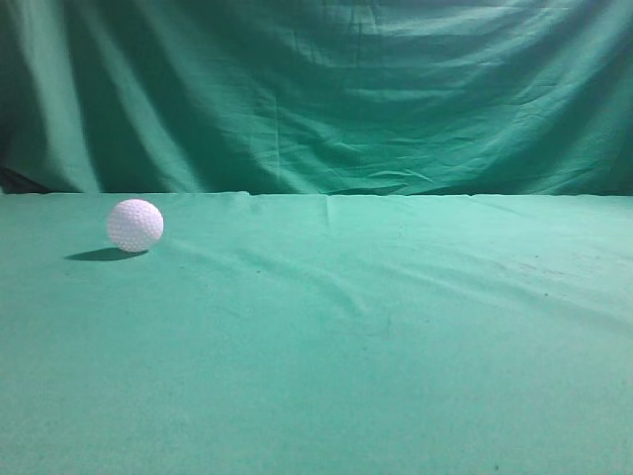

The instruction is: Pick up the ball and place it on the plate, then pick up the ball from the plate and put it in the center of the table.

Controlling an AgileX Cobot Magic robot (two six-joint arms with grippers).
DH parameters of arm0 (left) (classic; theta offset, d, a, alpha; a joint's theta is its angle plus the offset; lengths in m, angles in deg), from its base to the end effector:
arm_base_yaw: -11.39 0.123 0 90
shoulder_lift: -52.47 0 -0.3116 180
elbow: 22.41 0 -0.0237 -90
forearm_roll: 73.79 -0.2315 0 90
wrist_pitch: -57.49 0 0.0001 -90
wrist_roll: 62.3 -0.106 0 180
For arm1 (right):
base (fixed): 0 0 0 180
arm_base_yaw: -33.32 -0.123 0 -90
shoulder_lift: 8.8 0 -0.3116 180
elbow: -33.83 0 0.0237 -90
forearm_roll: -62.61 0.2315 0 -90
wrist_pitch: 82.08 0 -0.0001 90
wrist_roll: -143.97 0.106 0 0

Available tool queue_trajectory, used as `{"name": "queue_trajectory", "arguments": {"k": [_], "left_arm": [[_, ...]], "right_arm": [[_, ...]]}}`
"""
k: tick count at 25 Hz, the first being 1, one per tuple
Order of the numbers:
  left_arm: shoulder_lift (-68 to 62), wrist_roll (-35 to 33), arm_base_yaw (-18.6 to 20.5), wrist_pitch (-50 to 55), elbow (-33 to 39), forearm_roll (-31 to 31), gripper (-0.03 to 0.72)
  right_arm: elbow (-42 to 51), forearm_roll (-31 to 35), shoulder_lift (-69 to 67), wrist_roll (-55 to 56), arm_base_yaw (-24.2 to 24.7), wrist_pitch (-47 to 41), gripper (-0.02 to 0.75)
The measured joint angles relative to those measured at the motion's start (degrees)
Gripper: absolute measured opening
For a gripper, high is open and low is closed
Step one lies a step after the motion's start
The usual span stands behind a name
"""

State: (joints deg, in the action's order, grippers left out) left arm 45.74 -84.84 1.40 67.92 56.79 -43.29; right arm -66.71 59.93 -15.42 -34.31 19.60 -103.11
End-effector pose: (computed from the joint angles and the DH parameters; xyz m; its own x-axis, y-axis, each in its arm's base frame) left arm 0.0229 -0.0140 0.1904 -0.1186 -0.1119 -0.9866 0.2495 0.9584 -0.1387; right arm 0.0209 0.0033 0.1672 -0.2824 -0.0830 -0.9557 -0.2254 0.9741 -0.0180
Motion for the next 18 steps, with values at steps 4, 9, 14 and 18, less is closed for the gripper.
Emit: {"name": "queue_trajectory", "arguments": {"k": [4,9,14,18], "left_arm": [[0.00,0.00,0.00,0.00,0.00,0.00,0.000],[0.00,0.00,0.00,0.00,0.00,0.00,0.000],[0.00,0.00,0.00,0.00,0.00,0.00,0.000],[0.00,0.00,0.00,0.00,0.00,0.00,0.000]], "right_arm": [[0.00,0.17,0.00,0.00,4.91,-0.27,0.000],[0.00,0.14,0.00,0.00,8.47,-0.51,0.000],[0.00,0.14,0.00,-0.96,8.58,-0.61,0.000],[0.00,0.14,0.00,-1.09,8.58,-0.73,0.000]]}}
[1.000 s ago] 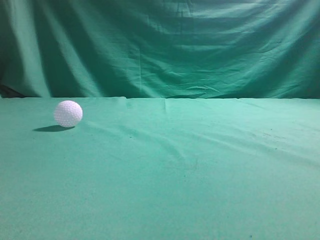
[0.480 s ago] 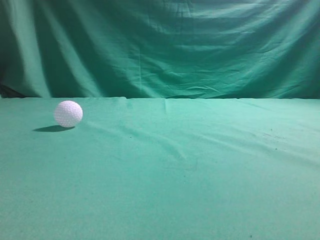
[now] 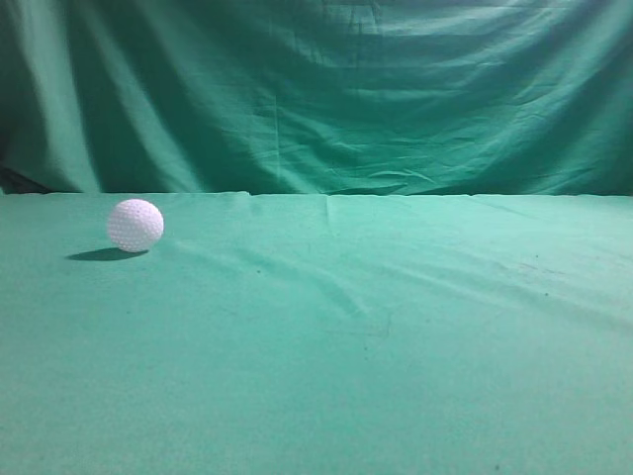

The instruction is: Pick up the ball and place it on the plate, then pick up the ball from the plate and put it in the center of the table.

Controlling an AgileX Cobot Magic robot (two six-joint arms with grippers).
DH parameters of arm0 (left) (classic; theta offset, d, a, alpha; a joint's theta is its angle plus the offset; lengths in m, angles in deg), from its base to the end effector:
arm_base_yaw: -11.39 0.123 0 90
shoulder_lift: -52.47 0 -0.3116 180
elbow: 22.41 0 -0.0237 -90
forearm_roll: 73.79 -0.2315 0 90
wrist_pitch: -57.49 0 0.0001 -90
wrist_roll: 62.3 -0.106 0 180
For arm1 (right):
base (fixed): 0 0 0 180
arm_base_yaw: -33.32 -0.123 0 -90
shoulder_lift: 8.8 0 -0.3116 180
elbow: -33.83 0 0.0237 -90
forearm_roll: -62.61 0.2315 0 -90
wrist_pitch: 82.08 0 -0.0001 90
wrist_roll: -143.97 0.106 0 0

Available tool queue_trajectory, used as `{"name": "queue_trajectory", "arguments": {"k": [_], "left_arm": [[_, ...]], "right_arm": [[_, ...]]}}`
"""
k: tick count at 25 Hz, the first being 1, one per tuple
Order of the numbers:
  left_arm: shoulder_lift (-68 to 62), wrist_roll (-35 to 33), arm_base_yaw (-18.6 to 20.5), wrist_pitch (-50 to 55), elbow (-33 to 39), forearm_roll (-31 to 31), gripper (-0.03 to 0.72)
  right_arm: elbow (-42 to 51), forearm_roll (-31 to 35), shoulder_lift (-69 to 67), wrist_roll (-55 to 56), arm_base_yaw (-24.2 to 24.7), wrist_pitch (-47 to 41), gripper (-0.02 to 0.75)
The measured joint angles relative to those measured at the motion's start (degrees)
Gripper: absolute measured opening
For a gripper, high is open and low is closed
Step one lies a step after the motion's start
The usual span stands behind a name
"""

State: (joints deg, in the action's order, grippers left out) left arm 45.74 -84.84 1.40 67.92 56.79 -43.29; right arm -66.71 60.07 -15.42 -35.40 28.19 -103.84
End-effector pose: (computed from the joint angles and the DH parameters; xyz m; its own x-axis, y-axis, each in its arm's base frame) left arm 0.0229 -0.0140 0.1904 -0.1186 -0.1119 -0.9866 0.2495 0.9584 -0.1387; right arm 0.0208 0.0001 0.1659 -0.3024 -0.0574 -0.9514 -0.0830 0.9960 -0.0338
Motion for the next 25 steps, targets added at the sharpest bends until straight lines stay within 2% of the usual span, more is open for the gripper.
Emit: {"name": "queue_trajectory", "arguments": {"k": [23,25], "left_arm": [[0.00,0.00,0.00,0.00,0.00,0.00,0.000],[0.12,0.00,0.00,0.00,0.00,-1.78,0.000]], "right_arm": [[0.00,0.00,0.00,-0.31,0.00,0.00,0.000],[0.00,0.00,0.00,-0.31,0.00,0.00,0.000]]}}
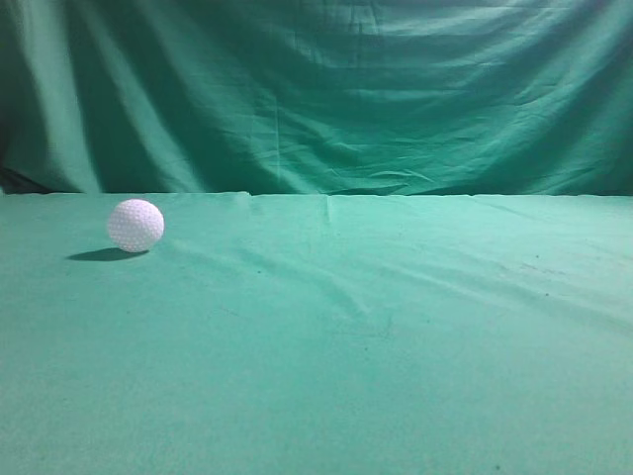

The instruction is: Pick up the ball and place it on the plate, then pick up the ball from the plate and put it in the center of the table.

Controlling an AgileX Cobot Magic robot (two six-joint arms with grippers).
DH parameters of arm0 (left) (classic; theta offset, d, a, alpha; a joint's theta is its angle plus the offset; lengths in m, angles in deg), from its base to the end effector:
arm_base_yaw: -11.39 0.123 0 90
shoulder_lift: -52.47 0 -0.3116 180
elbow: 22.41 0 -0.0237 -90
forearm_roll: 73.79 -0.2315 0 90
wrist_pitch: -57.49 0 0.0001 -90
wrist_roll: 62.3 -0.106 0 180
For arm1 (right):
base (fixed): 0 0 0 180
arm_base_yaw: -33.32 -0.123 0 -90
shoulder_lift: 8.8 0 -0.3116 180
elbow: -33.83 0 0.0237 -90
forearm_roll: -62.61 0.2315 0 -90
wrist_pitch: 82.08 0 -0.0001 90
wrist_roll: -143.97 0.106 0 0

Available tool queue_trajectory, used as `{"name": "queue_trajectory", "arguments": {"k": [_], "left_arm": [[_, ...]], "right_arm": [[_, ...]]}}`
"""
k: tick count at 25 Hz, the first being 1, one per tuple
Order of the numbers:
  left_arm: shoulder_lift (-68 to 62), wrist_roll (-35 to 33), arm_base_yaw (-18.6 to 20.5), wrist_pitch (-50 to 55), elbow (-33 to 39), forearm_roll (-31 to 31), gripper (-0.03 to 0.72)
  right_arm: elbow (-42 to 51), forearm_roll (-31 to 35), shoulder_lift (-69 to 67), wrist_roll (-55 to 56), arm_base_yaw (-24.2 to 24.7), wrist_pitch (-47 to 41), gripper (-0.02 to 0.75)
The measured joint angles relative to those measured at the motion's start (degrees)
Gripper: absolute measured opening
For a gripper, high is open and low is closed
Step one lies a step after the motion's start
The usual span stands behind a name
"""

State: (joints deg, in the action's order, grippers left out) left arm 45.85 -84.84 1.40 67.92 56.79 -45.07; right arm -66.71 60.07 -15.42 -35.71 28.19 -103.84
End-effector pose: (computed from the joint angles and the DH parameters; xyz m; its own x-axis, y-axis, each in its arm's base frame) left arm 0.0228 -0.0134 0.1902 -0.1112 -0.0823 -0.9904 0.2482 0.9627 -0.1078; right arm 0.0208 0.0001 0.1659 -0.3020 -0.0628 -0.9512 -0.0846 0.9957 -0.0389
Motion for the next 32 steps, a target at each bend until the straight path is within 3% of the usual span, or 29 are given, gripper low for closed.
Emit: {"name": "queue_trajectory", "arguments": {"k": [7,15,29,32], "left_arm": [[0.00,-0.11,0.25,3.15,0.00,-9.72,0.000],[0.00,-0.11,9.41,9.76,0.00,-11.88,0.000],[0.00,0.00,9.43,10.01,-0.10,-13.46,0.000],[0.00,4.11,9.33,10.10,-0.10,-17.42,0.000]], "right_arm": [[0.00,0.00,0.00,-0.09,0.00,-0.13,0.000],[0.00,0.00,0.00,-0.09,0.00,-0.13,0.000],[0.00,0.00,0.00,-0.09,0.00,-0.15,0.000],[0.00,0.00,0.00,-0.09,0.00,-0.15,0.000]]}}
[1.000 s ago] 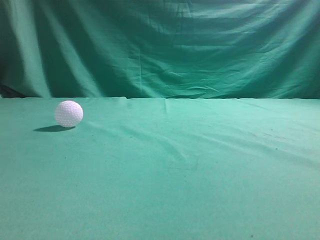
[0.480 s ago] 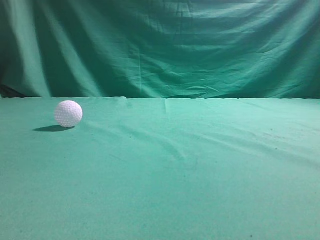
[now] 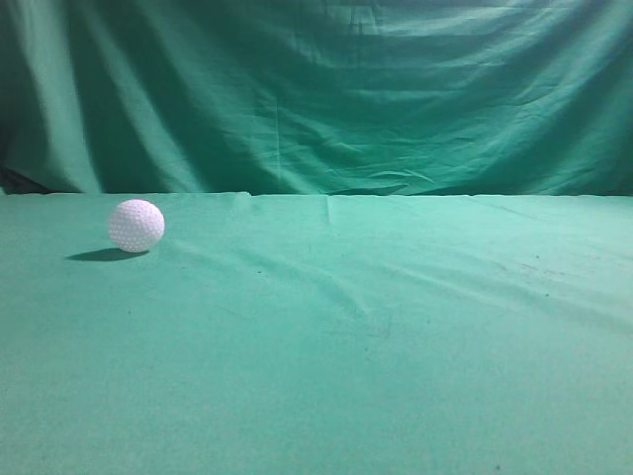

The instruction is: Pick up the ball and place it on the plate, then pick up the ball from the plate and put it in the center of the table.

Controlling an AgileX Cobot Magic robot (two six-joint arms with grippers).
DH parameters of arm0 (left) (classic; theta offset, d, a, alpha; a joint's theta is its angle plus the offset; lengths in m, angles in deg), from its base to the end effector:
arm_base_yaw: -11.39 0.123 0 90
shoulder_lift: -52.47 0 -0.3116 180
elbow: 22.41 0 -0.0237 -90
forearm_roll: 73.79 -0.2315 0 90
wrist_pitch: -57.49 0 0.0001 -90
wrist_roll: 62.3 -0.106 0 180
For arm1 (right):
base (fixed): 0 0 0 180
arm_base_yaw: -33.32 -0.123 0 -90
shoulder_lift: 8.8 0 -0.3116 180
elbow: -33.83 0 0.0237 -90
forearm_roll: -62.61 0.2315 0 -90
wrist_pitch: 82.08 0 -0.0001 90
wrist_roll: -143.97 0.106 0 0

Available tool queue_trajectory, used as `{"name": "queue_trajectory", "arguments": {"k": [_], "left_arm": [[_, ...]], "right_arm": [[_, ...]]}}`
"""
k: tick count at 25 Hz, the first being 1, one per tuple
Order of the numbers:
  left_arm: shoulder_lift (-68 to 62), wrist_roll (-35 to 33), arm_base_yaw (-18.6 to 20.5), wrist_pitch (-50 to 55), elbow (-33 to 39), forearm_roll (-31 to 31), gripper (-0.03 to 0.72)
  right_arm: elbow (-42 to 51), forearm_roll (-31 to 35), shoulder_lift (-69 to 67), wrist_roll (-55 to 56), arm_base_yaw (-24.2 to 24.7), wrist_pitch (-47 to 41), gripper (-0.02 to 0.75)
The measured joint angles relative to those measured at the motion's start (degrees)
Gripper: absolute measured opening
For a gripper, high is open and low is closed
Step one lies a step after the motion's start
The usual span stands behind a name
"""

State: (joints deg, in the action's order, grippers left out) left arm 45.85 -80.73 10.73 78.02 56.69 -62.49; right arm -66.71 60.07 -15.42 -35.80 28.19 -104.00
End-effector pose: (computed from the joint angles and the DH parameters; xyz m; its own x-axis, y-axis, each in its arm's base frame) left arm 0.0212 -0.0075 0.1708 -0.2606 0.1389 -0.9554 0.1141 0.9871 0.1124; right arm 0.0207 0.0001 0.1656 -0.3045 -0.0646 -0.9503 -0.0851 0.9956 -0.0404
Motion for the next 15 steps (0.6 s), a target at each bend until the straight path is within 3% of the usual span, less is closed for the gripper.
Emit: {"name": "queue_trajectory", "arguments": {"k": [5,15], "left_arm": [[0.00,9.36,0.00,-0.21,0.00,-7.42,0.000],[0.00,10.59,0.00,-0.21,0.00,-8.29,0.000]], "right_arm": [[0.00,0.00,0.00,0.00,0.00,0.00,0.000],[0.00,0.00,0.00,0.00,0.00,0.00,0.000]]}}
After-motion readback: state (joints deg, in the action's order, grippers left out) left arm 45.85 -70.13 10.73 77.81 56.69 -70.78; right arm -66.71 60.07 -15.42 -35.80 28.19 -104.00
